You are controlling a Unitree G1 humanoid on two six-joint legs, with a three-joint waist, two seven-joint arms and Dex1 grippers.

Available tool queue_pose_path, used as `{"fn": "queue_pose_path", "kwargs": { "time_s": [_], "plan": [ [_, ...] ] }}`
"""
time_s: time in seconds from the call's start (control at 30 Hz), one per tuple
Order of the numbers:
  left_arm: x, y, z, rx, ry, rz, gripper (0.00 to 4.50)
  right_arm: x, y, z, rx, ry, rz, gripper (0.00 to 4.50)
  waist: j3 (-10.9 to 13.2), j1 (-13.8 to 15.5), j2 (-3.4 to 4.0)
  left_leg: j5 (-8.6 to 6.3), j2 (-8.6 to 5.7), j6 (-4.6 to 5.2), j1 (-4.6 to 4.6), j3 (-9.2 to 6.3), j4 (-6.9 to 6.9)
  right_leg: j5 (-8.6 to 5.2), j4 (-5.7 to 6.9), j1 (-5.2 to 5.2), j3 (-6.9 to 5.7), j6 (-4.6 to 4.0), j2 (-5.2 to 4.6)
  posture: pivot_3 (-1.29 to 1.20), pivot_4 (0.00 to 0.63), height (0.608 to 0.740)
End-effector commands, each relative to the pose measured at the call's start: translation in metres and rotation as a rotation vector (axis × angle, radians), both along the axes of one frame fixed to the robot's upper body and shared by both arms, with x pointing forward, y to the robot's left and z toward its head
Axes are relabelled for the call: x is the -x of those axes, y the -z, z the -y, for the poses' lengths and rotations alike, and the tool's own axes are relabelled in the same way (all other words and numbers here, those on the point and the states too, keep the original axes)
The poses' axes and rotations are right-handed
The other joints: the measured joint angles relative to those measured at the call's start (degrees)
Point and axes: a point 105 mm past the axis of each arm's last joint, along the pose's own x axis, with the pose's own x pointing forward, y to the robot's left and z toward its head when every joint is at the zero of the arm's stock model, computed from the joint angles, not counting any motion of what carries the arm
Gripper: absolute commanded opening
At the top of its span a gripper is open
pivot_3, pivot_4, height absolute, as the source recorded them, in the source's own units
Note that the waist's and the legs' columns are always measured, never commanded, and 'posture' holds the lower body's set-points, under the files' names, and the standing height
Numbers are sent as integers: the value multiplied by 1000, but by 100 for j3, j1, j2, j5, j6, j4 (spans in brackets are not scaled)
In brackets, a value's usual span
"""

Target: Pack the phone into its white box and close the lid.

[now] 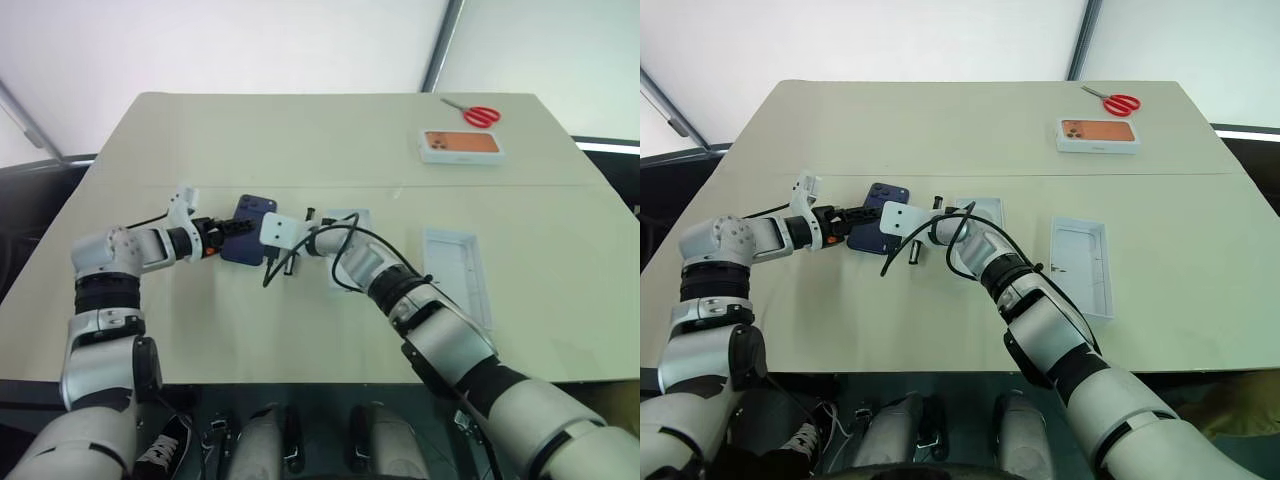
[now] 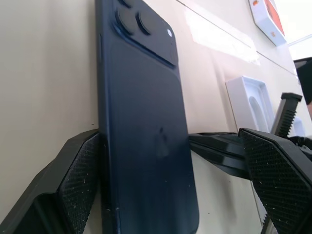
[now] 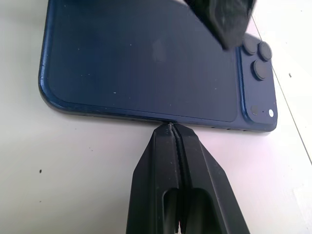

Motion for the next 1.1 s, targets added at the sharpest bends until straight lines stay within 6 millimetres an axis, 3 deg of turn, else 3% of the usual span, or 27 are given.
{"fn": "queue_pose_path", "kwargs": {
  "time_s": [0.03, 0.2, 0.3, 0.43, 0.77, 0.87, 0.9, 1.1],
  "plan": [
    [22, 40, 30, 65, 91, -197, 4500, 2, -11, -8, -34, -28, 31, 42, 0, -1, 0, 0, -1, 0, 0, 0, 0, 0, 0, 0, 0, 0, 0, 0, 150, 738],
    [19, 44, 15, 36, 21, -194, 4500, 2, -10, -8, -30, -31, 34, 42, 0, -7, 0, 0, -1, 0, 1, 0, -3, 0, -1, 0, 0, 0, -1, 0, 150, 738],
    [18, 44, 5, 54, -22, -190, 3639, 3, -9, -8, -25, -33, 37, 0, -1, -44, -1, 0, -2, 0, 3, 0, -11, 0, -3, -1, 0, 0, -1, 0, 150, 738],
    [21, 46, 1, 57, -34, -191, 1671, 2, -9, -7, -21, -32, 38, 0, -1, -63, -1, 9, -4, 9, 3, 1, -28, 0, -6, -8, 2, 0, -1, 0, 150, 738],
    [27, 49, 2, 95, -52, -196, 1671, 2, -7, -6, -16, -32, 40, 0, -1, -65, -2, 6, -3, -6, 4, 2, -31, 0, -8, -10, 5, 0, -4, 0, 150, 738],
    [26, 50, 1, 117, -78, -200, 824, 3, -6, -6, -11, -35, 42, 0, -2, -59, -4, 6, -4, -6, 4, 1, -31, 0, -8, -9, 5, 0, -6, 0, 150, 738],
    [26, 50, 1, 121, -80, -201, 360, 3, -6, -6, -11, -36, 42, 0, -7, -53, -11, 6, -4, -6, 4, 0, -31, 0, -7, -8, 5, 0, -7, 0, 150, 738],
    [29, 46, 2, 139, -77, -180, 360, 3, -8, -4, -20, -35, 46, 0, -8, -70, -13, 5, -3, -11, 23, 0, -39, 0, -11, 5, 7, 0, -8, 0, 150, 738]
  ]
}}
